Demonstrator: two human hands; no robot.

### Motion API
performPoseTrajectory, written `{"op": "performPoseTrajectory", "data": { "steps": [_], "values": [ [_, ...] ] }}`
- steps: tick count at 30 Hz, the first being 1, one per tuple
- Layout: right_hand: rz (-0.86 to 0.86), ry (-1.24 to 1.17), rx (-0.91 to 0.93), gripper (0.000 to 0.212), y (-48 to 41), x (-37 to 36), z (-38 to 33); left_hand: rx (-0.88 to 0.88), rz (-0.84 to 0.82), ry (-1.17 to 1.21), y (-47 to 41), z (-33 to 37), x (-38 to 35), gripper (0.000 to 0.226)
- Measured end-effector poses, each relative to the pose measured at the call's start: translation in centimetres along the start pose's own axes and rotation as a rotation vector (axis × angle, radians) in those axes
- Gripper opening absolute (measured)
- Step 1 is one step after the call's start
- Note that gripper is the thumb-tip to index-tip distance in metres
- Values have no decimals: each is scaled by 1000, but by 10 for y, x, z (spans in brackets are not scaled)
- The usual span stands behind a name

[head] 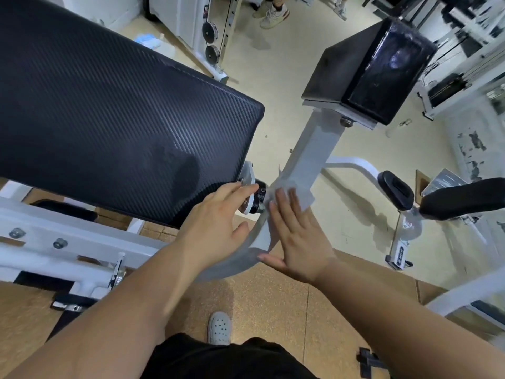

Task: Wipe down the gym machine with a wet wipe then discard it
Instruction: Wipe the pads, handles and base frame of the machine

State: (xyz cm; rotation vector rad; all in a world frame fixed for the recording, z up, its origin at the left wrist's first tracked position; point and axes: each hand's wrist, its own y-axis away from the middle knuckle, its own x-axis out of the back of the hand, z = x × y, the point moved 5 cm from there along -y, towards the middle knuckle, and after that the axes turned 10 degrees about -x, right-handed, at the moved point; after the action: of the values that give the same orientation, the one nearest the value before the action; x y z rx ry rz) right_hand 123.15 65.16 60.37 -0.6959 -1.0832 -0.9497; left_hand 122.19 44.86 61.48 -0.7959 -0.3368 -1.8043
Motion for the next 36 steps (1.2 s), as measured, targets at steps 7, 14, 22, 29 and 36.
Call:
{"op": "performPoseTrajectory", "data": {
  "steps": [7,14,22,29,36],
  "values": [
    [190,-53,0,94,-64,42,48,80,108,16,2,7,-9,66],
    [170,-256,94,99,-8,-25,2,180,88,-47,16,16,-17,92],
    [163,-197,362,94,9,-53,-2,379,-27,-202,50,8,-26,97],
    [61,-256,119,102,7,-46,-32,564,-406,-373,102,-28,-47,83],
    [-147,-127,244,97,56,-75,-115,480,-667,-585,130,-90,-26,80]
  ]
}}
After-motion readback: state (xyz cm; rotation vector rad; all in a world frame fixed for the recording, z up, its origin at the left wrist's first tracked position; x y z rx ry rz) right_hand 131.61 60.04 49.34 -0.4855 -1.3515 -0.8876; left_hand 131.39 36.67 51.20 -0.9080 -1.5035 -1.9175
